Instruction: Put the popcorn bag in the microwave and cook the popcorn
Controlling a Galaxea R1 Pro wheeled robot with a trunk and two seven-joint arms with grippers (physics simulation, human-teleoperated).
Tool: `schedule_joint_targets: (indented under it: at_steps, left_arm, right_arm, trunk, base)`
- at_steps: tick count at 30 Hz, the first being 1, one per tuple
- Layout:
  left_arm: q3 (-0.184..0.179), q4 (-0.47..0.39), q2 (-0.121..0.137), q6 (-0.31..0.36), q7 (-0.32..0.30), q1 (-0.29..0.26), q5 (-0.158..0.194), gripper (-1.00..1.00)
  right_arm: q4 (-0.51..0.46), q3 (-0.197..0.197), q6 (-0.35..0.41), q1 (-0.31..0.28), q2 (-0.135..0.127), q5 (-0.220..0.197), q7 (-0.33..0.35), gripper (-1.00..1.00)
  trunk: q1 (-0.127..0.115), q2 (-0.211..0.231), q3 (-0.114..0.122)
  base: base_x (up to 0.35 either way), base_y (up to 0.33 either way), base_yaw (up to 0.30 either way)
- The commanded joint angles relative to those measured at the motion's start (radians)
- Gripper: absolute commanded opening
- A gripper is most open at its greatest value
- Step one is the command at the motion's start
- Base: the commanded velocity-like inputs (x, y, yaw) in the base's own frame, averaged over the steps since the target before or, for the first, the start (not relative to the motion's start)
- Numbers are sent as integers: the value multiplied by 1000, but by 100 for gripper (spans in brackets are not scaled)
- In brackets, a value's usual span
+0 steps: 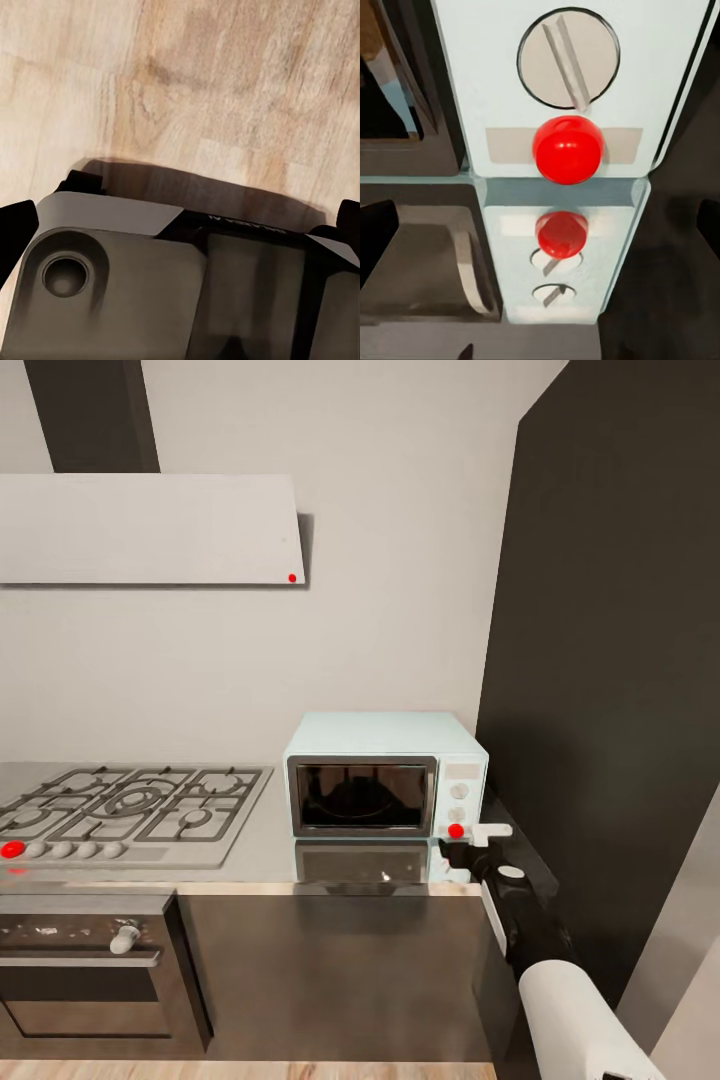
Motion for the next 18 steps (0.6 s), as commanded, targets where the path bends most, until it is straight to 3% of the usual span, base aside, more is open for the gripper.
schedule_joint_targets:
  at_steps: [1,11,18]
  left_arm:
    - [-8,2,0,-4,-4,-1,10,100]
    - [-8,2,0,-4,-4,-1,10,100]
    - [-8,0,-2,-1,-4,-1,15,100]
  right_arm:
    - [-1,-7,3,-1,2,11,9,100]
    - [0,-10,0,-1,-2,9,9,100]
    - [0,-10,-1,0,-29,6,11,100]
  trunk:
    - [0,-1,-1]
    - [0,-1,-1]
    - [0,-1,-1]
  base:
    - [0,0,0]
    - [0,0,0]
    - [66,0,0]
